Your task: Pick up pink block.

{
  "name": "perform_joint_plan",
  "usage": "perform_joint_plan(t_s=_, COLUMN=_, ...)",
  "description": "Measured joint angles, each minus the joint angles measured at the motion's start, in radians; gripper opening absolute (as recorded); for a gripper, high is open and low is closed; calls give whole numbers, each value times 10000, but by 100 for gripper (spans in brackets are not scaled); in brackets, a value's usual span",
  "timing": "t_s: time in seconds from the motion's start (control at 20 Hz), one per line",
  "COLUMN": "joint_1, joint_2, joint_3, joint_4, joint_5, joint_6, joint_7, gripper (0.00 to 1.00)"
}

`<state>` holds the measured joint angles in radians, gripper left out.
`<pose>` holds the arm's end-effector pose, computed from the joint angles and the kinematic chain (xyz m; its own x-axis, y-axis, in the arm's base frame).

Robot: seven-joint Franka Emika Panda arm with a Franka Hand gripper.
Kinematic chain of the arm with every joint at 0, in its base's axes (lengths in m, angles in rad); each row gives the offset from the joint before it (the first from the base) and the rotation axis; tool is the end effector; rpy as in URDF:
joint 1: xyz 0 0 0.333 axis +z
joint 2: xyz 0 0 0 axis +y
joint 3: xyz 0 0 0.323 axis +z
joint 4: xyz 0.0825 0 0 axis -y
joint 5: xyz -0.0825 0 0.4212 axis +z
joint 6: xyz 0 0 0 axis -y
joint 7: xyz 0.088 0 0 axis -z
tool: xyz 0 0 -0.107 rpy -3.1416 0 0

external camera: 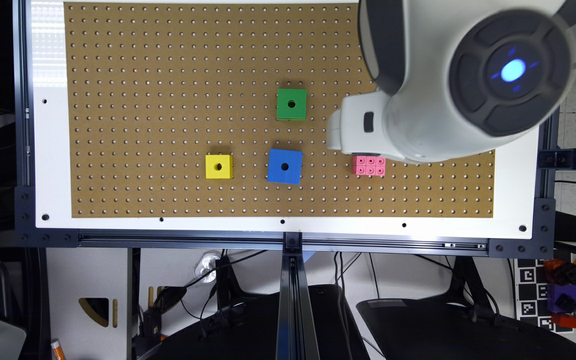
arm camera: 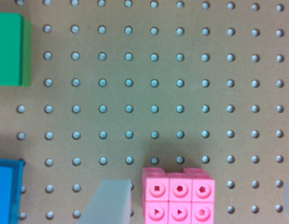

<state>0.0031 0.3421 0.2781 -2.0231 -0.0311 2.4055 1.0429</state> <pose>0.6094 0.1716 0.2715 0.7274 -0.6854 -0.0333 -0.6854 -0.7235 -0.0820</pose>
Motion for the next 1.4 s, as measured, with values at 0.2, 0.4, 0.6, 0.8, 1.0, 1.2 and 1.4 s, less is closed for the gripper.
perform_joint_plan(t_s=0.2, joint_1=0, joint_2=495, joint_3=-16, joint_4=33, joint_5=-93, joint_6=292, joint_7=8, gripper=100)
perform_joint_plan(t_s=0.4, joint_1=-1, joint_2=1264, joint_3=-53, joint_4=91, joint_5=-346, joint_6=1004, joint_7=91, gripper=100)
perform_joint_plan(t_s=0.6, joint_1=-1, joint_2=1353, joint_3=-60, joint_4=292, joint_5=-370, joint_6=1007, joint_7=113, gripper=100)
perform_joint_plan(t_s=0.8, joint_1=0, joint_2=1399, joint_3=-90, joint_4=454, joint_5=-373, joint_6=1006, joint_7=113, gripper=100)
perform_joint_plan(t_s=1.0, joint_1=1, joint_2=1445, joint_3=-109, joint_4=503, joint_5=-375, joint_6=1007, joint_7=113, gripper=100)
perform_joint_plan(t_s=1.2, joint_1=2, joint_2=1745, joint_3=-134, joint_4=528, joint_5=-431, joint_6=1131, joint_7=113, gripper=100)
perform_joint_plan(t_s=1.4, joint_1=4, joint_2=2263, joint_3=-155, joint_4=730, joint_5=-584, joint_6=1423, joint_7=134, gripper=100)
